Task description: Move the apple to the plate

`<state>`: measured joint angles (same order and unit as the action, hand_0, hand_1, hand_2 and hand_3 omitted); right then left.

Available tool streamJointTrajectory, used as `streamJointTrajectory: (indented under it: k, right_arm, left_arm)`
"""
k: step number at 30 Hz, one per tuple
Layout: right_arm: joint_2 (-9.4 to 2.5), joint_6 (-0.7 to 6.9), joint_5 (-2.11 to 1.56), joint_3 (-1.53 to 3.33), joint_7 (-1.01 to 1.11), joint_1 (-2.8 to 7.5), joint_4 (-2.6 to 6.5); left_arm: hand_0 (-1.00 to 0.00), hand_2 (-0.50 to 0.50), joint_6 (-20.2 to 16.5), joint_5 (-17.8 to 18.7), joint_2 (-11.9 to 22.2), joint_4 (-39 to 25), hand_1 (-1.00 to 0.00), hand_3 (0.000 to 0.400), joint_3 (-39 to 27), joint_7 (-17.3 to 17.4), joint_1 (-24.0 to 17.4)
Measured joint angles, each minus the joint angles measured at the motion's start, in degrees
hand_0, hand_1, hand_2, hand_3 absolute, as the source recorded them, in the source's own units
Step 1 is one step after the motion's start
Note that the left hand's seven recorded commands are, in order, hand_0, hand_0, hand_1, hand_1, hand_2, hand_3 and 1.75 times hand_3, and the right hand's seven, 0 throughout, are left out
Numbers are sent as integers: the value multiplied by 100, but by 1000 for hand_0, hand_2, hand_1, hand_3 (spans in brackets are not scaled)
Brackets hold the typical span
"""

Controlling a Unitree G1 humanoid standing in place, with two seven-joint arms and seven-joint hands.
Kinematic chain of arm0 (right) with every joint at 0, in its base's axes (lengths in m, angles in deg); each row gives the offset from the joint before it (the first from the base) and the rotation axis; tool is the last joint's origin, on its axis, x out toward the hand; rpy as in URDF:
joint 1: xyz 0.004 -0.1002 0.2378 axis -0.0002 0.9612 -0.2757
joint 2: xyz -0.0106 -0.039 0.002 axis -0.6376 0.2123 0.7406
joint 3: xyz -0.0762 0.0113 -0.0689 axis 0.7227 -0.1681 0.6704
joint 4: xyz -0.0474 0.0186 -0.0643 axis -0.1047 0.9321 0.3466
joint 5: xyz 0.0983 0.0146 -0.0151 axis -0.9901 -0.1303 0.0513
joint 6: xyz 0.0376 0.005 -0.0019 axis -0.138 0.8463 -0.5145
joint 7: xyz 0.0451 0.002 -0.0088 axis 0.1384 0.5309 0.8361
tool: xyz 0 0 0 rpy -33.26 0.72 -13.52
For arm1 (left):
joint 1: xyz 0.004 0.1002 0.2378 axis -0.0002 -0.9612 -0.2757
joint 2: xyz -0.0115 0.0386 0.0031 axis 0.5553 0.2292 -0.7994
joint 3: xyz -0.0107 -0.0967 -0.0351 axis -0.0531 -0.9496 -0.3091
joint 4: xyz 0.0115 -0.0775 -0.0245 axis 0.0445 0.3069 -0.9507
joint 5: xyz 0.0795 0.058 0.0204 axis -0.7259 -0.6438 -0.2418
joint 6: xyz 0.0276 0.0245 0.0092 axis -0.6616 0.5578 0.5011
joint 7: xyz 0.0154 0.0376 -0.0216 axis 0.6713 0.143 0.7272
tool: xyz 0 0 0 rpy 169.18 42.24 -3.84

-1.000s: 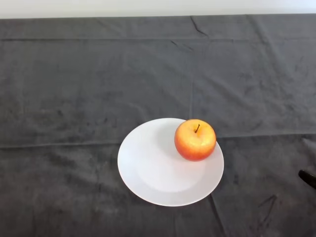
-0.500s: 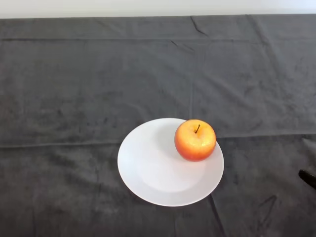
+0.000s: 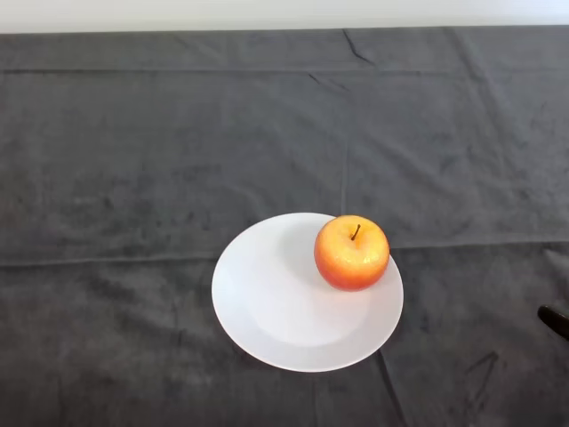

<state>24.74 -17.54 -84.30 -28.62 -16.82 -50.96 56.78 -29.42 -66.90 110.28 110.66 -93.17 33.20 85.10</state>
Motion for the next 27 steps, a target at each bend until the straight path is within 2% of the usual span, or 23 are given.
streamJointTrajectory:
  k: [12,18,27]
  right_arm:
    - [4,-1,0,15,-6,0,0]
    - [5,-7,-1,33,-6,0,0]
    - [7,-7,-1,33,-7,0,0]
  left_arm:
    - [0,0,0,168,72,18,0,0,24,1,61]
    - [0,0,0,181,74,40,0,0,35,2,147]
    - [0,0,0,200,76,46,0,0,145,2,147]
